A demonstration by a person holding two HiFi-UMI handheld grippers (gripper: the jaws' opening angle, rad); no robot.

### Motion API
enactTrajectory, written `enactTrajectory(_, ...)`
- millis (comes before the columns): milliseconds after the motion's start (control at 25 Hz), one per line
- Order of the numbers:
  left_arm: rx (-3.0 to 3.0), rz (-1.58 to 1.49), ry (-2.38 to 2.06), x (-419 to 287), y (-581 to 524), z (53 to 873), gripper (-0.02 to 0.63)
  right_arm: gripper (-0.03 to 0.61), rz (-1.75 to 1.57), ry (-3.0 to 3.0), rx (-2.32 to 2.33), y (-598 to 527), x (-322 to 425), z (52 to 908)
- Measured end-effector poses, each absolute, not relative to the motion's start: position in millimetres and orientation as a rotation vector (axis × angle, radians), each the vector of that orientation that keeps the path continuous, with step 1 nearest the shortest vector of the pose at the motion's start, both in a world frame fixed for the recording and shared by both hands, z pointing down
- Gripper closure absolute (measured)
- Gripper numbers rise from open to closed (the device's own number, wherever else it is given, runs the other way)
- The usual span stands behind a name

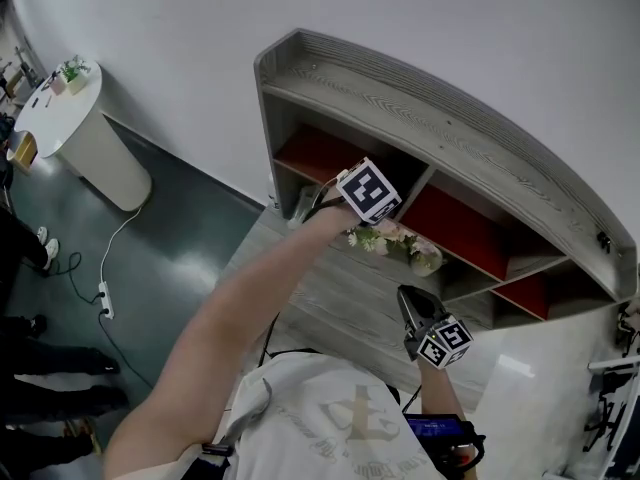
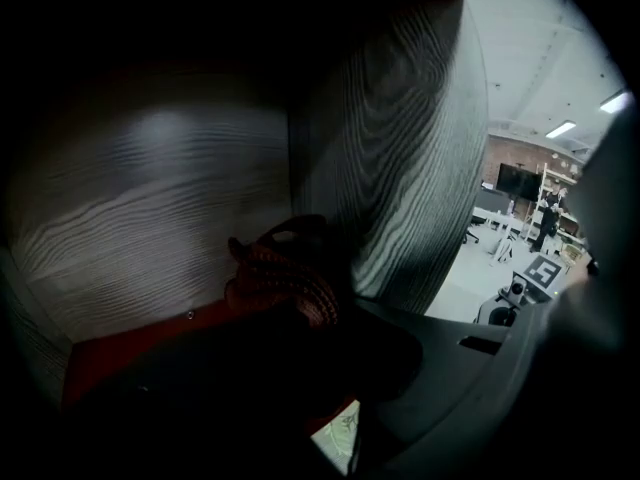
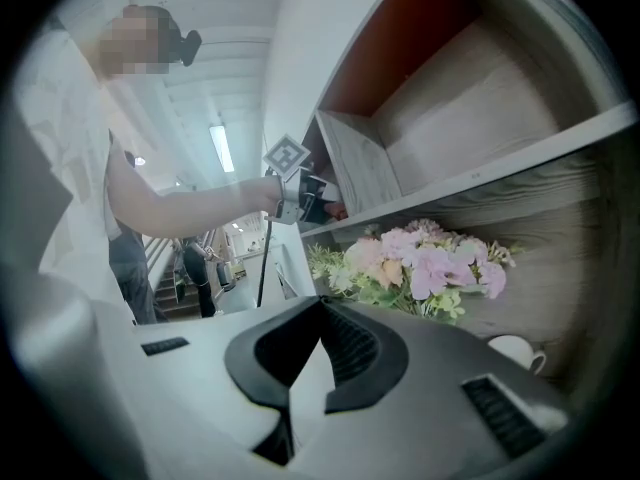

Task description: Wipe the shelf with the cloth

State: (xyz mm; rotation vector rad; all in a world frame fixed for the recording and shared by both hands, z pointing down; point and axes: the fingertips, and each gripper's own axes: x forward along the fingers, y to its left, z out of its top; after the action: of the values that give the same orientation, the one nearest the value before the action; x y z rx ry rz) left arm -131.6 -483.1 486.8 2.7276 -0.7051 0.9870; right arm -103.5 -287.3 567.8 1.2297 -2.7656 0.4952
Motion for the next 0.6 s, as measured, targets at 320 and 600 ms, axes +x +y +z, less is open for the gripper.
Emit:
enactTrajectory(320, 2.674, 1.052, -0.813, -156.4, -496.1, 491.4, 0.529, 0.574, 0.499, -2.773, 1.211, -288.5, -113.0, 567.4)
enactTrajectory(600, 2.596, 1.062, -0.996, -210.2, -524.8, 492.5, 0.529, 0.573, 0.507, -2.769, 1.202, -288.2, -119.1, 569.9)
